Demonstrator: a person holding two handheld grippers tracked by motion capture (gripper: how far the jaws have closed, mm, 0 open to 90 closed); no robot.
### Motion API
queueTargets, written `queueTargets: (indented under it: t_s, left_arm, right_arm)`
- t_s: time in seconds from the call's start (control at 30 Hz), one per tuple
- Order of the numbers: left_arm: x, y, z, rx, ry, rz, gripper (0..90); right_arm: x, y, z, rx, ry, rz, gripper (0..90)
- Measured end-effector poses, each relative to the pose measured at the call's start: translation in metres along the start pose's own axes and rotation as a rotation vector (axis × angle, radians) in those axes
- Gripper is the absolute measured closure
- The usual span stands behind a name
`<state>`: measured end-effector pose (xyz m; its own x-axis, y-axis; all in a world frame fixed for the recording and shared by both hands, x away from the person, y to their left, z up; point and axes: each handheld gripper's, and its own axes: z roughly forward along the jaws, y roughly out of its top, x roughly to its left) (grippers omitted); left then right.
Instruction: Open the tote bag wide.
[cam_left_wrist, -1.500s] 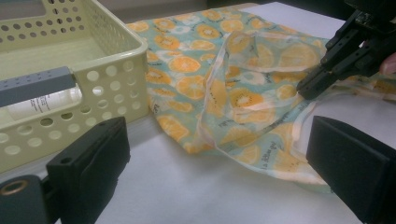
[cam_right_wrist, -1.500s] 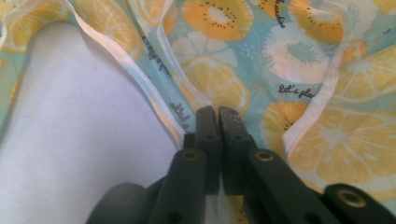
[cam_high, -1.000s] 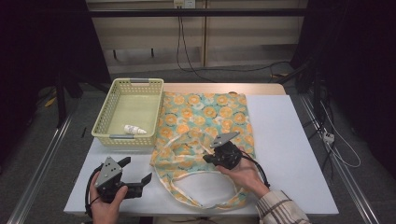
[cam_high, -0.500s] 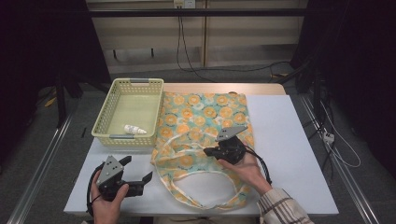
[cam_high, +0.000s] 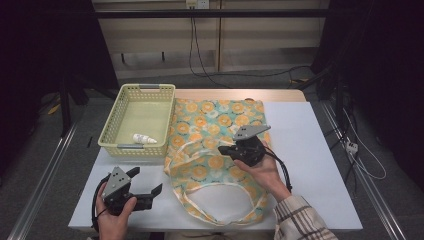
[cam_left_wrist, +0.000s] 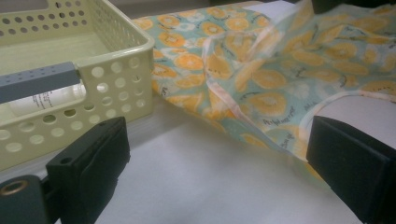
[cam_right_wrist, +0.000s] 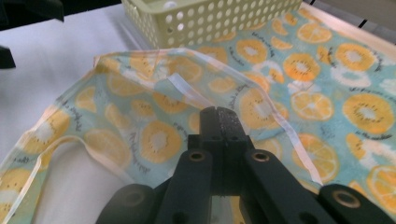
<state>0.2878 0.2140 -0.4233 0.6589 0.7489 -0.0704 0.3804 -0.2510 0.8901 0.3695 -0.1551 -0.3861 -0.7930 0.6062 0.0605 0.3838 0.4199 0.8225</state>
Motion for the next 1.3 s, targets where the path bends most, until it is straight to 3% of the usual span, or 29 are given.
queueTargets:
  t_s: [0.13, 0.43, 0.77, 1.0, 1.3]
  left_arm:
    - [0.0, 0.0, 0.0, 0.003, 0.0, 0.005, 5.8]
    - [0.006, 0.003, -0.004, -0.015, 0.028, -0.034, 7.2]
    - [0.01, 0.005, -0.004, -0.014, 0.006, -0.065, 7.7]
    - [0.013, 0.011, -0.003, 0.004, 0.001, -0.04, 7.9]
    - [0.024, 0.021, -0.004, 0.032, -0.015, -0.042, 7.5]
  right_arm:
    - [-0.003, 0.008, -0.002, -0.023, -0.012, 0.004, 90.0]
    - [-0.009, 0.023, -0.004, -0.065, -0.026, 0.013, 90.0]
    - [-0.014, 0.033, -0.006, -0.095, -0.039, 0.018, 90.0]
    - [-0.017, 0.04, -0.006, -0.109, -0.039, 0.025, 90.0]
    - [-0.02, 0.045, -0.008, -0.122, -0.055, 0.027, 90.0]
